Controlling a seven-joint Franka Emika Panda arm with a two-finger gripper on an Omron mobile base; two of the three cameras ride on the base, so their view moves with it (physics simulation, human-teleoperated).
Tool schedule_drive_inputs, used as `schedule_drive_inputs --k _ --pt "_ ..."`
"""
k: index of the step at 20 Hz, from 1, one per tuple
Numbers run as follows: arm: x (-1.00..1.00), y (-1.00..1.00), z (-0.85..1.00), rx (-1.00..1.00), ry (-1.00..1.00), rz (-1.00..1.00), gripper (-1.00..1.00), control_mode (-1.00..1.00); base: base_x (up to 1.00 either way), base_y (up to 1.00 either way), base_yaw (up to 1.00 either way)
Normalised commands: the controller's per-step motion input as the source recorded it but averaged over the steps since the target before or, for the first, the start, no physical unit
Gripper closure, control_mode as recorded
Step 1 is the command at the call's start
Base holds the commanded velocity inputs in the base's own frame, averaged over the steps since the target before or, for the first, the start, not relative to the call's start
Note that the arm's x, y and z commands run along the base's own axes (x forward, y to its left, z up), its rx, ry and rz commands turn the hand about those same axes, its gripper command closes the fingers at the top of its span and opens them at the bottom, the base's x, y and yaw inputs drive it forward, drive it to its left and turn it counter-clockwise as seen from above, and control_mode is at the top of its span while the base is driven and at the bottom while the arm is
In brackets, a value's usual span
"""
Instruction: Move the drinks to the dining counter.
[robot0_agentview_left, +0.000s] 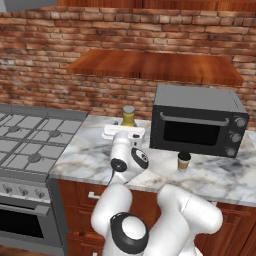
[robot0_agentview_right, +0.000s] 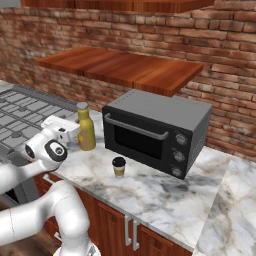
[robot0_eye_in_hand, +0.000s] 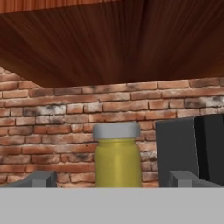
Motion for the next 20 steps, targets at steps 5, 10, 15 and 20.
schedule_drive_inputs --k 5,10,15,20 --pt "0.11 0.0 0.0 0.0 0.0 0.0 -1.0 -1.0 0.0 0.0 0.0" --pt "0.04 0.0 0.0 0.0 0.0 0.0 -1.0 -1.0 0.0 0.0 0.0" --pt "0.07 0.0 0.0 0.0 0.0 0.0 -1.0 -1.0 0.0 0.0 0.0" --pt "0.1 0.0 0.0 0.0 0.0 0.0 -1.0 -1.0 0.0 0.0 0.0"
